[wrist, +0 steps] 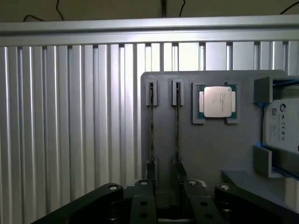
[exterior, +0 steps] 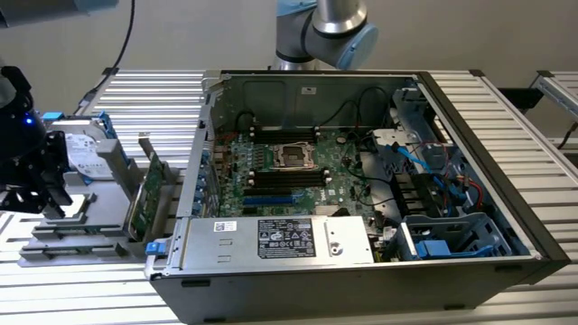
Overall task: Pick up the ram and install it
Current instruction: 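Pick up the ram and move it above insertion slot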
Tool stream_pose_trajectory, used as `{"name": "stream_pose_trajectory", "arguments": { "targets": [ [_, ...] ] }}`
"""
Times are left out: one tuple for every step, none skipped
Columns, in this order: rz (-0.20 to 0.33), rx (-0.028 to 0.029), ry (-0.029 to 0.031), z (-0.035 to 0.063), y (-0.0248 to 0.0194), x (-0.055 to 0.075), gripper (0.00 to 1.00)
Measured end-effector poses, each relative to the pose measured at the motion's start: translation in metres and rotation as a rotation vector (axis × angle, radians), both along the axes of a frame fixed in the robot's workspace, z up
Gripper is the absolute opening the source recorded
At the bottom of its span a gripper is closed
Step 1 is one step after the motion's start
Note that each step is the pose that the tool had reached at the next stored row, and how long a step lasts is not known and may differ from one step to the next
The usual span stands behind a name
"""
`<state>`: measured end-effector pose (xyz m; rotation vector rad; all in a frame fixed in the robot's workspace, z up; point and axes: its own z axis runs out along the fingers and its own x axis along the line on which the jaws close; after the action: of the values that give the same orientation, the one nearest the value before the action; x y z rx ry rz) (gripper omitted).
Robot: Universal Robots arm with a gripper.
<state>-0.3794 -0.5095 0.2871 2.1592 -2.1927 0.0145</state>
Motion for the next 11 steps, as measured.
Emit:
{"name": "stream_pose_trajectory", "arguments": {
  "targets": [
    [0.001, -0.0001, 0.0, -0.0018, -0.0009, 0.0, 0.3],
    [0.002, -0.0001, 0.0, -0.0036, -0.0019, 0.0, 0.3],
    [0.003, -0.0001, 0.0001, -0.0055, -0.0029, 0.0, 0.3],
    [0.004, 0.0, 0.0, -0.0073, -0.0038, 0.0, 0.3],
    [0.006, 0.0, 0.0, -0.0092, -0.0048, 0.0, 0.3],
    [0.008, -0.0001, 0.0002, -0.0109, -0.0058, 0.0, 0.3],
    [0.01, -0.0002, 0.0003, -0.0126, -0.007, 0.0, 0.3],
    [0.012, 0.0, 0.0001, -0.0145, -0.0082, 0.0, 0.3],
    [0.014, 0.0, 0.0002, -0.0163, -0.0094, 0.0, 0.3],
    [0.016, 0.0001, 0.0002, -0.0181, -0.0106, 0.0, 0.3],
    [0.018, 0.0, 0.0003, -0.02, -0.0119, 0.0, 0.3]
  ]
}}
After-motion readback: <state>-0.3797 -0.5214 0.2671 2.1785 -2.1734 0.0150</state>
